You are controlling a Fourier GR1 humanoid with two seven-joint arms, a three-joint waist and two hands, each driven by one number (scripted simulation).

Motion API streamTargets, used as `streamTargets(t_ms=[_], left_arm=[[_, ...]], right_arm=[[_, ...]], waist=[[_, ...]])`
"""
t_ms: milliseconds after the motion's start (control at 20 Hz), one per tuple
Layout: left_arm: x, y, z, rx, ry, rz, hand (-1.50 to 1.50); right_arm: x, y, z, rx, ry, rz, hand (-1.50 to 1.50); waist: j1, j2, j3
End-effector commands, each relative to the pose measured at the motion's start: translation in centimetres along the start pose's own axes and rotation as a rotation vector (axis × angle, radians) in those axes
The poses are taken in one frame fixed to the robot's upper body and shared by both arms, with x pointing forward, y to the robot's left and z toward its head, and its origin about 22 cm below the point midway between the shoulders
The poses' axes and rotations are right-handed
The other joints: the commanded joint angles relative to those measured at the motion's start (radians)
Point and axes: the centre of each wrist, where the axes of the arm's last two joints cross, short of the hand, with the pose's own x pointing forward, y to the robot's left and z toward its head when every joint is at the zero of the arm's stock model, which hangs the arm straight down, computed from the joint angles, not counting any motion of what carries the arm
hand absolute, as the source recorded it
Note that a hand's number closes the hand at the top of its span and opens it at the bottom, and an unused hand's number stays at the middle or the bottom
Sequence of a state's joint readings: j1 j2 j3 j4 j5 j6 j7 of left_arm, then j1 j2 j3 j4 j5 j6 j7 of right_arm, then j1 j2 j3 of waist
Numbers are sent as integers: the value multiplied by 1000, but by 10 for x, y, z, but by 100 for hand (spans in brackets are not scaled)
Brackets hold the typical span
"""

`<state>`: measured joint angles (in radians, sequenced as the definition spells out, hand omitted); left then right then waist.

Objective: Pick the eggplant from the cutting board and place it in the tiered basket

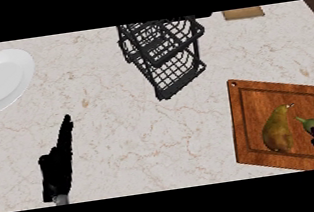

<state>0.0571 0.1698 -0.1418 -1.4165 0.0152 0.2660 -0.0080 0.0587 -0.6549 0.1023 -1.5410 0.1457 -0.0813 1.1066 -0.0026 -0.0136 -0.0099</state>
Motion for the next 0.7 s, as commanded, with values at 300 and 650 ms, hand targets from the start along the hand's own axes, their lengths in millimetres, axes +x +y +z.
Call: streamTargets(t_ms=[300,650], left_arm=[[-9,-15,11,-34,69,-1,0],[-3,-13,2,-40,53,-8,0]], right_arm=[[40,90,73,-98,-174,169,150],[71,156,154,-214,-337,170,150]], waist=[[38,15,6],[33,9,2]])
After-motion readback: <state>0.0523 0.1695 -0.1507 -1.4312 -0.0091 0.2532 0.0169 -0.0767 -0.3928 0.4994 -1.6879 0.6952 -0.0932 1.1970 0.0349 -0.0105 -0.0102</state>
